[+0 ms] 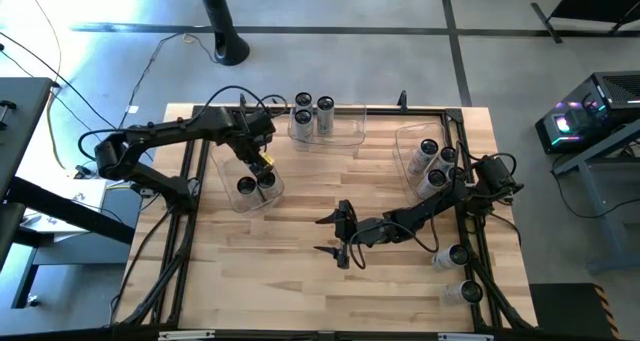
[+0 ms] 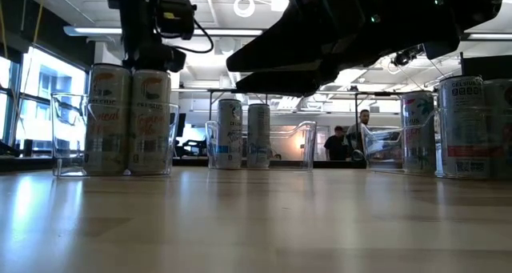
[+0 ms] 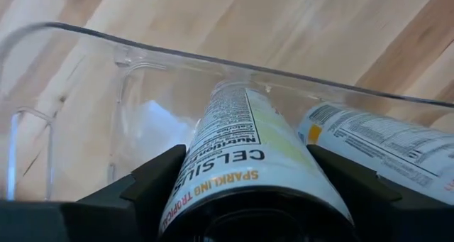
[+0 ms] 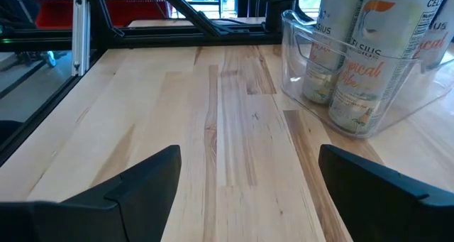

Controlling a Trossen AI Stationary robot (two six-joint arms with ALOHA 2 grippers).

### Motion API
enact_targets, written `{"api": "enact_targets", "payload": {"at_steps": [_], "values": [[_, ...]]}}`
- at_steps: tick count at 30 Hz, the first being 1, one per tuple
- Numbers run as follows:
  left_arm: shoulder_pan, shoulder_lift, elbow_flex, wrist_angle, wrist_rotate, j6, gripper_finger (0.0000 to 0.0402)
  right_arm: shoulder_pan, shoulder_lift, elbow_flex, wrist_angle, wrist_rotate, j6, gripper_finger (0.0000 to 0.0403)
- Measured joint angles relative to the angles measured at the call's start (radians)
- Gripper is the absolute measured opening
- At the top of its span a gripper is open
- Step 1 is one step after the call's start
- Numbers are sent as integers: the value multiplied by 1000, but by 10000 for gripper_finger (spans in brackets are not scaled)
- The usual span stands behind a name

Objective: Sort soda cans
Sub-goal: Put the white/yellow soda can into the left transparent bin

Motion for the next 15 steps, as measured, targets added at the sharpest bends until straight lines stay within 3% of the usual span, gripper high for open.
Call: {"api": "enact_targets", "payload": {"at_steps": [11, 15], "values": [[-24, 0, -23, 56, -6, -52, 290, 0, 0, 0, -1, 0, 0, 330], [-24, 0, -23, 64, 34, -51, 295, 0, 0, 0, -1, 0, -1, 330]]}}
